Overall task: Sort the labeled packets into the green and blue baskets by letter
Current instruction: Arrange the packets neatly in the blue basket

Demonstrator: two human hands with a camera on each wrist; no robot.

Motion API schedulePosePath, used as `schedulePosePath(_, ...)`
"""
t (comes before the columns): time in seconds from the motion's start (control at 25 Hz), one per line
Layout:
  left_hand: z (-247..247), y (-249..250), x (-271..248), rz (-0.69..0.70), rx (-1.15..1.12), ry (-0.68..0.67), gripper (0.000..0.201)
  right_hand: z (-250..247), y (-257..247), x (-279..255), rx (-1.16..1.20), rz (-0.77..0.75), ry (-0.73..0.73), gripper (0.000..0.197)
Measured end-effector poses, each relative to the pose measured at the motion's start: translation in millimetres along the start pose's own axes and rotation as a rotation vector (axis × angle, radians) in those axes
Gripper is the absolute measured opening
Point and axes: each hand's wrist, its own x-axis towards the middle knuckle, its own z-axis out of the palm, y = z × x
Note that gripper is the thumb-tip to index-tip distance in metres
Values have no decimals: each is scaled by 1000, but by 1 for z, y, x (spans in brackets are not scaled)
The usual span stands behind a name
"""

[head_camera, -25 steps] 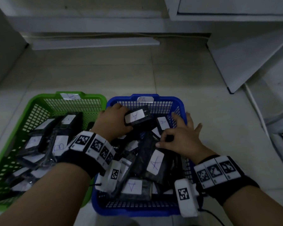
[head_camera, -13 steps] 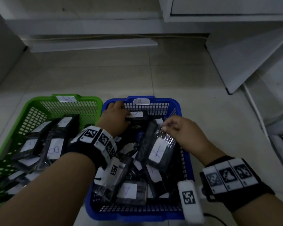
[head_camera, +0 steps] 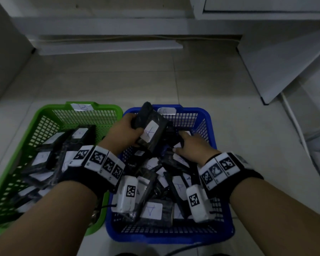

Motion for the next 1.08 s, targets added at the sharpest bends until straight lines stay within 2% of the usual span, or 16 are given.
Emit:
schedulePosePath(0.12,1,-8,-6,55,28,-24,49,9,-3,-2,41,-4,38,69)
schedulePosePath(0.28,4,-10,-4,68,16,-32,52,-4,-3,-11,205,96,22,86)
schedulePosePath(0.4,6,-10,-3,64,28,-40,52,-8,-2,-22,45,109,-106,78)
schedulePosePath(0.52,8,-11,-2,63,19,-34,53,-5,-2,-29,87,80,-220,82)
schedulePosePath(0.68,9,-12,-3,58,20,-27,54,-5,-13,-33,162,43,-145,60)
schedulePosePath(0.84,10,-10,-4,60,34,-27,55,-8,-17,-42,141,46,-146,73)
schedulePosePath(1.0,8,-7,-7,38,23,-48,55,-14,-16,-50,169,30,-171,47)
schedulePosePath(1.08,8,-5,-8,20,-17,-37,53,-13,-15,-53,132,6,-174,50)
